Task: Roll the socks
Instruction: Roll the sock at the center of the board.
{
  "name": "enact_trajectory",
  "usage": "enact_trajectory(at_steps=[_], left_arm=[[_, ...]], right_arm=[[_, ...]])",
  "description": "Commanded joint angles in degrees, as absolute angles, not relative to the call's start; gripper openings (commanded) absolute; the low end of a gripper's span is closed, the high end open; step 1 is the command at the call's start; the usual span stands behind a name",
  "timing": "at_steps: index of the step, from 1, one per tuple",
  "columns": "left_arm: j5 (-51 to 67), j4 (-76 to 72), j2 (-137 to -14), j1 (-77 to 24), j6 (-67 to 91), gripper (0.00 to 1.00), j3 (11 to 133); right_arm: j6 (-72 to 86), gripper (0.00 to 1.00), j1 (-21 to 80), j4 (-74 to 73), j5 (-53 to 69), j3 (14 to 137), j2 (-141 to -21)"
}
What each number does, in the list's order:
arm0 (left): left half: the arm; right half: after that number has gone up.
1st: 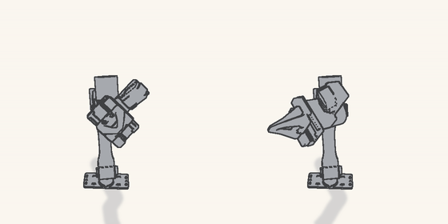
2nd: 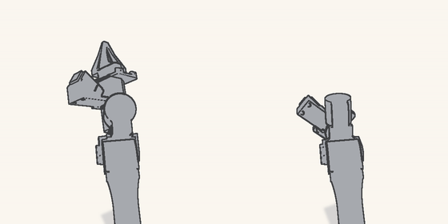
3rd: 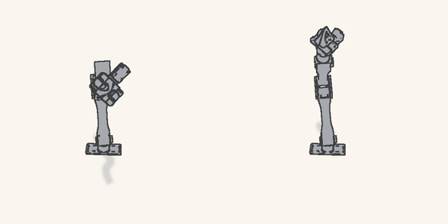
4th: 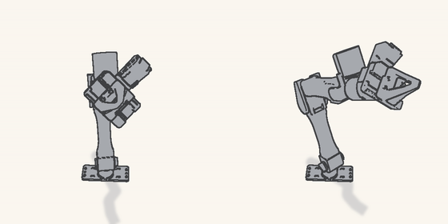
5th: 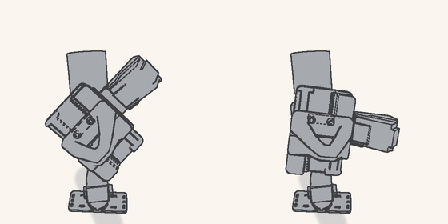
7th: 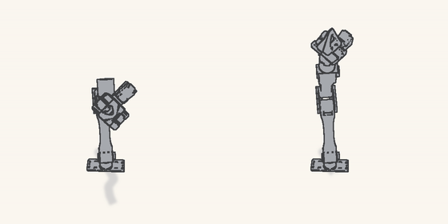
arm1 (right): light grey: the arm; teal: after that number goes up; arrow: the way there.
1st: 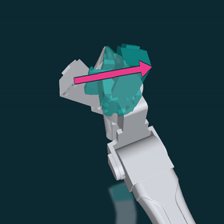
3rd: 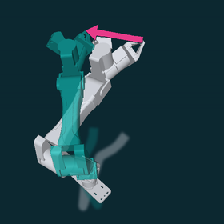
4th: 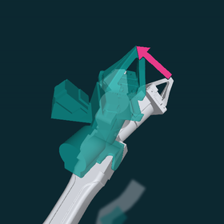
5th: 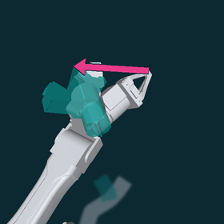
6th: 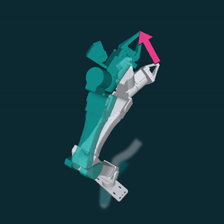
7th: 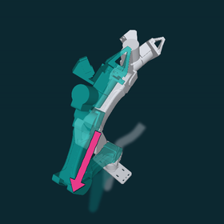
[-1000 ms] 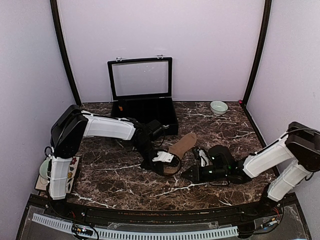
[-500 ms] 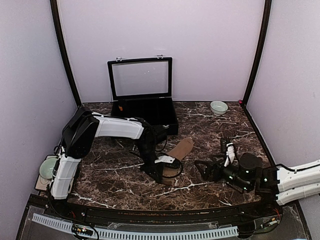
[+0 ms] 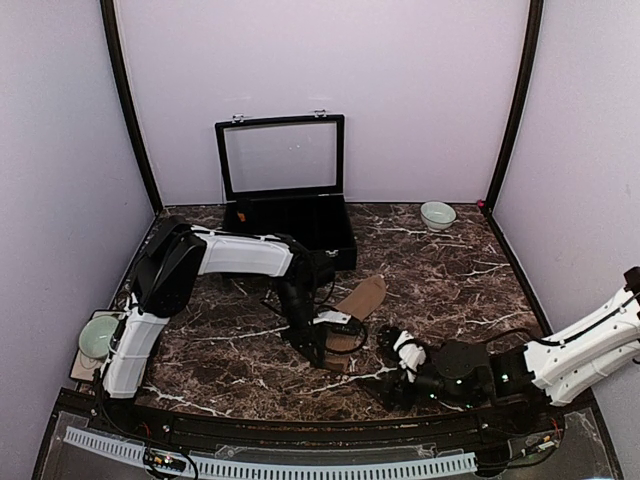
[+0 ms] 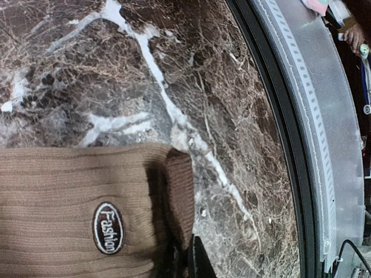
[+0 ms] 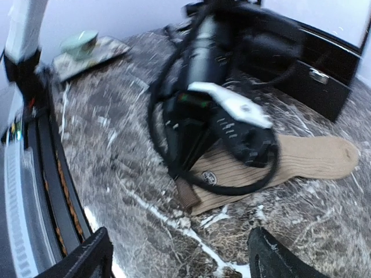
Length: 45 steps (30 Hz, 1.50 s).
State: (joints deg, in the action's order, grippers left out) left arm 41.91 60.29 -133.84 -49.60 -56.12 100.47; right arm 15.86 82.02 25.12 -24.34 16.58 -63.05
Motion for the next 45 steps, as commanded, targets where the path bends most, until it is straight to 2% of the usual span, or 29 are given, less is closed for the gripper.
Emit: enact_trajectory(at_steps=[1, 9, 15, 20, 36, 41, 45], left_arm=[[36.65, 64.47, -139.02, -49.05, -55.79, 0.0, 101.09], [35.6, 67.48, -141.96, -48.96, -56.45, 0.0, 105.46], [34.37, 70.24, -144.54, -48.96, -56.02, 0.0, 109.03], [34.24, 72.5, -146.34, -48.96, -55.82, 0.0, 111.53], [33.93, 74.44, -148.1, -48.96, -56.29, 0.01, 114.15], [33.58, 75.68, -147.79, -48.96, -56.87, 0.07, 114.54], [33.36, 75.65, -146.02, -48.97, -56.91, 0.21, 113.69]], right_arm=[[1.16, 0.75, 86.48, 28.02, -28.04, 19.85, -74.41], [-13.24, 0.64, 87.46, 31.78, -32.65, 26.77, -88.33], [-17.0, 0.55, 85.26, 35.29, -27.66, 29.57, -95.03], [-18.65, 0.43, 82.22, 36.79, -23.11, 31.33, -98.09], [-18.78, 0.3, 77.32, 35.66, -17.72, 32.8, -102.89], [-15.89, 0.3, 76.04, 34.14, -17.97, 32.91, -104.19], [-13.37, 0.29, 75.09, 31.88, -16.9, 32.81, -104.8]])
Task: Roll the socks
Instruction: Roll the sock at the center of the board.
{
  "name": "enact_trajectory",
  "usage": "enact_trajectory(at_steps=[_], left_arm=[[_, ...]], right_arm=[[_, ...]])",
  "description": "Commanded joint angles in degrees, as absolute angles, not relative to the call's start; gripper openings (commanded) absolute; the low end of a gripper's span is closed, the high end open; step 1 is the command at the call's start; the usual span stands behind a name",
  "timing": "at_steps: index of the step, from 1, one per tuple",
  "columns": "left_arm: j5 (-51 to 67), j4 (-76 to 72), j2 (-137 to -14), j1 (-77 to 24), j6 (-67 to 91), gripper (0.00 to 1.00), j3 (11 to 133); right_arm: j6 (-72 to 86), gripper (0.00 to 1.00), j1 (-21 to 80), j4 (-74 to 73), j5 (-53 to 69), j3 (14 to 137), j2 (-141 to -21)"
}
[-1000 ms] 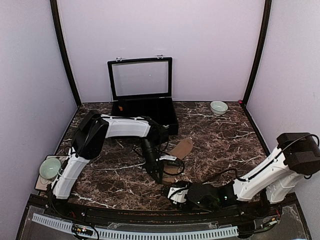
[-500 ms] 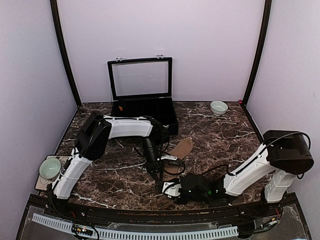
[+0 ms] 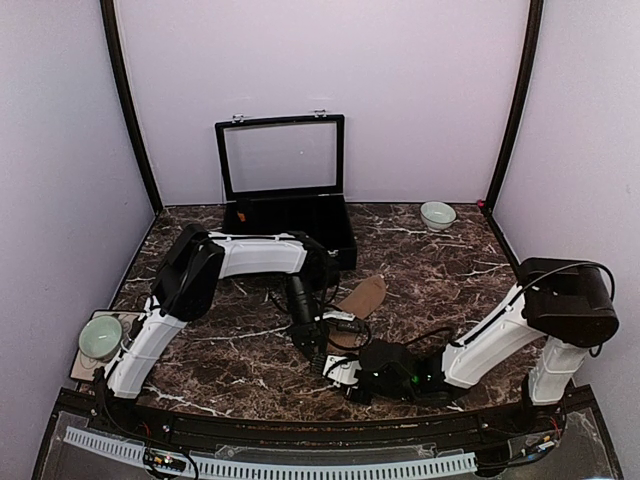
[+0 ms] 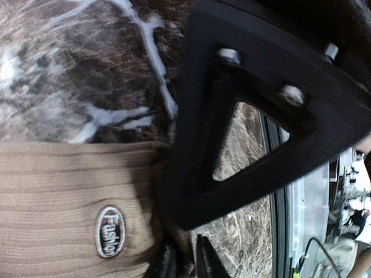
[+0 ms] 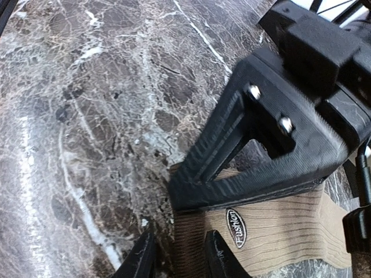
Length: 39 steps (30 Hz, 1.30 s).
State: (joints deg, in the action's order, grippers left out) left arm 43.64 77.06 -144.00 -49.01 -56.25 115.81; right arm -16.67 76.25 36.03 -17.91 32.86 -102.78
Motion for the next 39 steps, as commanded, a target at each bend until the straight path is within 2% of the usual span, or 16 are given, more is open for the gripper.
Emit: enact_trajectory(at_steps=[1, 3, 6, 13, 20, 26, 31, 39], left_arm=[[33.17, 75.1, -145.3, -48.91, -56.67, 0.25, 113.12], [32.97, 73.78, -143.65, -48.71, -56.33, 0.31, 111.8], [33.25, 72.75, -142.12, -48.28, -55.76, 0.35, 111.39], [31.26, 68.87, -140.96, -47.71, -53.23, 0.35, 110.87], [29.29, 58.64, -128.24, -43.68, -49.91, 0.38, 100.34], [27.78, 52.15, -116.78, -43.12, -49.41, 0.38, 89.58], [28.1, 50.28, -111.57, -43.18, -50.66, 0.39, 83.72], [28.91, 39.7, -100.86, -46.69, -56.88, 0.31, 71.34]], right_arm=[[-12.8, 0.27, 74.95, 31.03, -16.5, 32.93, -104.91], [-11.46, 0.23, 74.69, 29.49, -15.54, 33.14, -105.1], [-10.51, 0.17, 74.64, 26.92, -14.58, 33.64, -105.26], [-8.74, 0.06, 74.46, 25.48, -13.8, 33.72, -104.36], [-5.37, 0.0, 73.88, 26.34, -12.64, 32.98, -104.67], [0.31, 0.0, 71.77, 28.19, -9.16, 31.62, -103.44], [6.01, 0.0, 68.19, 27.98, -1.54, 30.88, -101.37], [18.0, 0.0, 59.47, 19.47, 14.94, 34.26, -101.38]])
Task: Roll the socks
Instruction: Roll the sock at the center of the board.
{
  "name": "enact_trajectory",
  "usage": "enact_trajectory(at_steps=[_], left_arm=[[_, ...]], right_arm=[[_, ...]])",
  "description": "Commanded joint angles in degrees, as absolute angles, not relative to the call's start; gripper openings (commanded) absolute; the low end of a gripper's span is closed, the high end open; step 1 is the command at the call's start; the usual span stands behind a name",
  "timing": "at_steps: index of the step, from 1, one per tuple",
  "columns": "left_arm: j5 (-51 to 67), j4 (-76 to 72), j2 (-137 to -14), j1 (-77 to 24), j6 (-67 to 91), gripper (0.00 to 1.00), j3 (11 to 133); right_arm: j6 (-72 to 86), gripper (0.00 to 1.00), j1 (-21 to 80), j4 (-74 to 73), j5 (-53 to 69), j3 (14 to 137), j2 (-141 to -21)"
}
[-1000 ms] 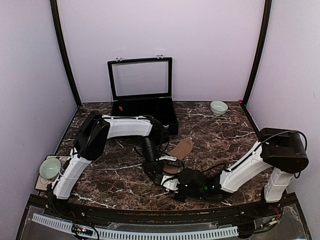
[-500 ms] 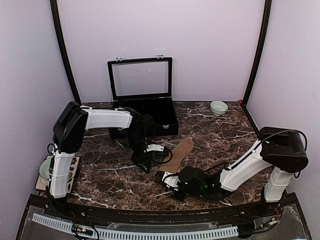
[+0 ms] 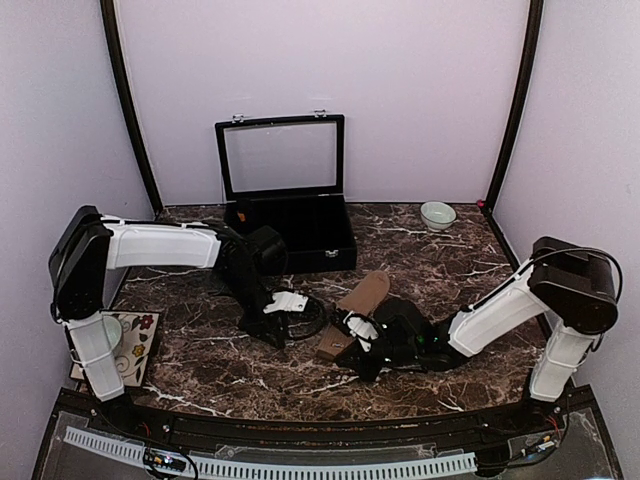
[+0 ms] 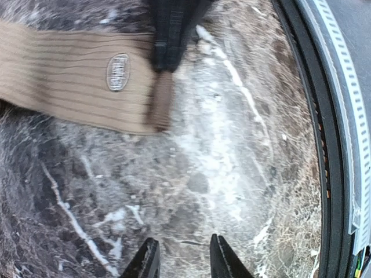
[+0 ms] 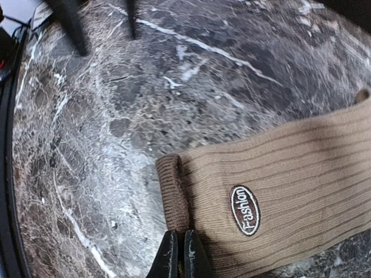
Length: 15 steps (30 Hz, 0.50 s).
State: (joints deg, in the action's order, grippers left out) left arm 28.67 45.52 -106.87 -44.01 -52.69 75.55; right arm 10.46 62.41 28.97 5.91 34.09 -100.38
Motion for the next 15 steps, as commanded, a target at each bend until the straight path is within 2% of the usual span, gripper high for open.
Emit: enact_trajectory(at_steps=[1, 4, 7, 11, 15], left_arm=[[28.11, 38.0, -99.9, -47.82, -57.99, 0.3, 69.57], [25.02, 30.76, -97.88, -51.42, -60.03, 0.27, 65.63], [21.86, 26.34, -99.91, -54.27, -59.67, 0.29, 66.56], [19.29, 28.3, -106.18, -56.52, -61.35, 0.28, 72.21], [18.65, 25.41, -108.02, -56.77, -63.69, 0.26, 72.87]], right_arm=[[19.04, 0.0, 58.95, 18.33, 15.8, 34.54, -101.84], [21.65, 0.0, 57.68, 16.48, 17.67, 35.36, -103.46], [23.89, 0.0, 56.47, 16.5, 19.8, 35.3, -104.56], [25.46, 0.0, 55.18, 15.13, 21.29, 35.23, -105.5], [27.3, 0.0, 53.81, 15.22, 22.5, 34.85, -105.43]])
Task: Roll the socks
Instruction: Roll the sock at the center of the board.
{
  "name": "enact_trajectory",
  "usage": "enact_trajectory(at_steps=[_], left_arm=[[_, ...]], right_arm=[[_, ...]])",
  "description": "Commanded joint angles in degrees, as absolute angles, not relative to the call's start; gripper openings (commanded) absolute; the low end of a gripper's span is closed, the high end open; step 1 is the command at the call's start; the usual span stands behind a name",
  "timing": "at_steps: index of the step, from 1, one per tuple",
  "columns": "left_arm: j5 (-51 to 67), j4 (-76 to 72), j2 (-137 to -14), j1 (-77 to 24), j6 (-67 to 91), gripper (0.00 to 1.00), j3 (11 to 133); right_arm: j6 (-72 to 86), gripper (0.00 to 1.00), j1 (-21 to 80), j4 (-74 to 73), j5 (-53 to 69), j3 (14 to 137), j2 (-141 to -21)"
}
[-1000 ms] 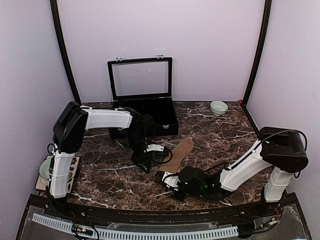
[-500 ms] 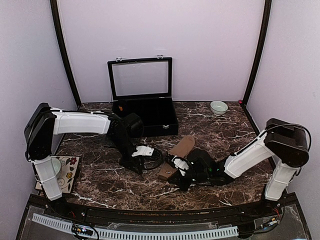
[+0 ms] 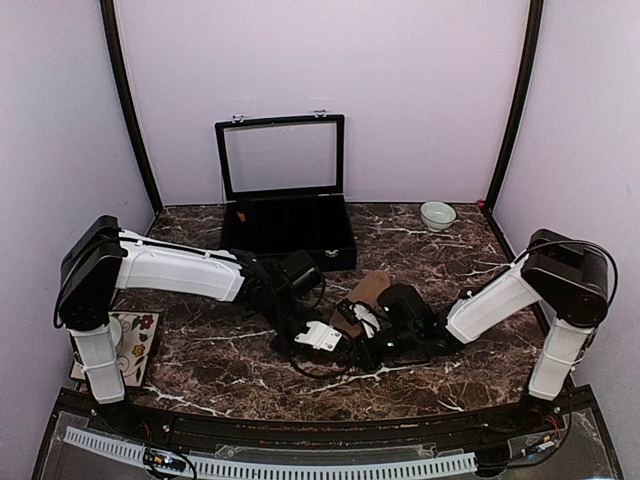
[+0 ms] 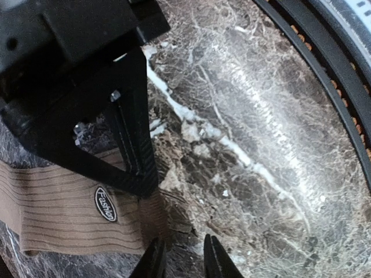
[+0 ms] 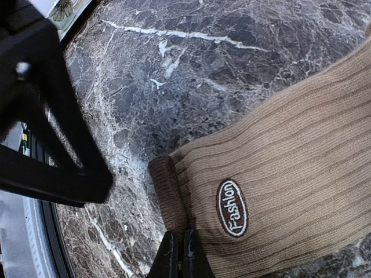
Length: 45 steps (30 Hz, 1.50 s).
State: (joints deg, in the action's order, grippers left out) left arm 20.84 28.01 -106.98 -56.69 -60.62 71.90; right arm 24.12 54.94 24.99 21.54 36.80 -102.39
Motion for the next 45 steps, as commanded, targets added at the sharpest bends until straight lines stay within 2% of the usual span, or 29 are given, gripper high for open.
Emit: enact_trajectory(at_steps=[1, 11, 23, 35, 45], left_arm=[[18.51, 24.95, -108.39, -56.78, -63.97, 0.25, 72.85], [15.31, 19.24, -109.92, -56.73, -63.77, 0.28, 70.64], [18.87, 24.04, -106.89, -57.39, -66.75, 0.35, 68.08], [14.7, 21.4, -110.1, -57.39, -64.97, 0.35, 69.47], [12.06, 19.77, -113.37, -57.39, -63.77, 0.3, 71.51]], right_arm=[[27.55, 0.0, 53.44, 15.22, 22.65, 34.88, -105.39], [26.72, 0.0, 52.67, 14.16, 24.26, 36.17, -106.3], [27.42, 0.0, 51.43, 13.46, 25.21, 36.54, -107.58], [28.08, 0.0, 51.3, 13.91, 26.06, 36.03, -107.17], [28.3, 0.0, 51.24, 13.92, 28.2, 36.18, -107.3]])
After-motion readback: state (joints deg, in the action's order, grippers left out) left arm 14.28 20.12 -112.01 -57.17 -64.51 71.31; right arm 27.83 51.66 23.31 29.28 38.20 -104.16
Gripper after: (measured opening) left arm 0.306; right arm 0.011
